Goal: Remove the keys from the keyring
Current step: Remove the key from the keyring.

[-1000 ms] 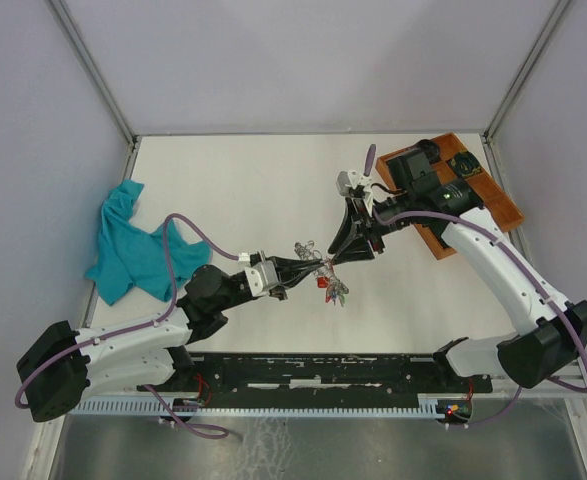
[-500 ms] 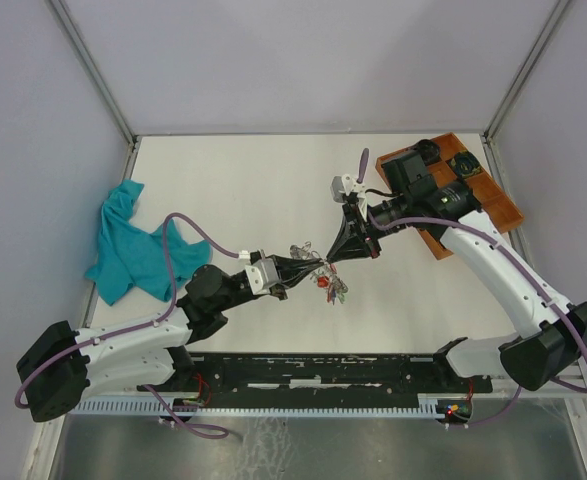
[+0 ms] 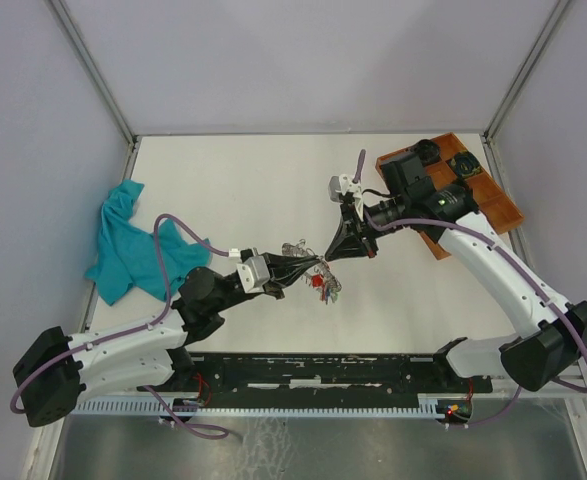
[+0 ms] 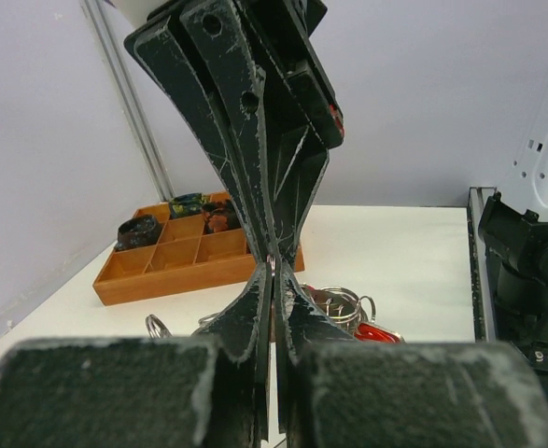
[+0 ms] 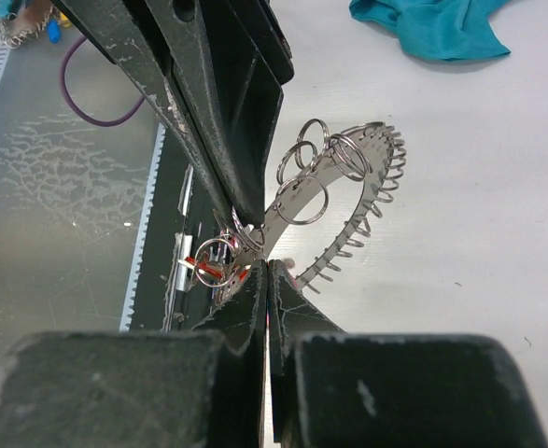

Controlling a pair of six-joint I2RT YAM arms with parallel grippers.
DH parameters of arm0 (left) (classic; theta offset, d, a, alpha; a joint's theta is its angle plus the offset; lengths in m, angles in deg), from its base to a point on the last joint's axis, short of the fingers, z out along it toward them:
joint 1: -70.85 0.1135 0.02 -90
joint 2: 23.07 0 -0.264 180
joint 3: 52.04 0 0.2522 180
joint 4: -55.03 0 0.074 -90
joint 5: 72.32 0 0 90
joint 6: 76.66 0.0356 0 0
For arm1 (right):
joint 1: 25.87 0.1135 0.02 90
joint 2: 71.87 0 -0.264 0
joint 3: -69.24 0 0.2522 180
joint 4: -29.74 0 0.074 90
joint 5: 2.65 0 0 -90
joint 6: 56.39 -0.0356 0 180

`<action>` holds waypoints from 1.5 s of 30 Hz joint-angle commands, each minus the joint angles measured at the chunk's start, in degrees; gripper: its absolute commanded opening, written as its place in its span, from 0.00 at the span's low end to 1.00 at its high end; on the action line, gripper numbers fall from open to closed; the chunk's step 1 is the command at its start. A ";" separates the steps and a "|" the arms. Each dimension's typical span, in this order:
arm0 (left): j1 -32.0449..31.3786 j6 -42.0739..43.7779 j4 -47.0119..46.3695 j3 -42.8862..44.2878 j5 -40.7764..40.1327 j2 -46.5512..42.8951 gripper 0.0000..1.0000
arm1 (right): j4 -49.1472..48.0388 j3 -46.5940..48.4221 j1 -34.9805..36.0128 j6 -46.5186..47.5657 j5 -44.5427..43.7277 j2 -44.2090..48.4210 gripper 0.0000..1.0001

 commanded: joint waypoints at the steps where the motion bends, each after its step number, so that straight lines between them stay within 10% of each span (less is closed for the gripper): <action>1: -0.09 -2.44 -9.31 0.69 -0.58 -1.11 0.03 | -4.31 -1.17 -0.01 -4.06 2.39 -1.51 0.01; 18: -0.15 -4.10 -12.28 -0.98 -0.36 0.64 0.03 | -6.49 -1.79 -0.11 -7.37 7.49 -2.45 0.01; 30: -0.09 -4.74 -12.76 -1.36 -0.63 0.95 0.03 | -5.12 -1.97 -0.23 -1.98 7.18 0.94 0.40; 45: -0.09 -7.13 -14.76 -0.83 0.15 2.27 0.03 | -8.81 -4.78 -0.06 1.83 7.15 1.49 0.32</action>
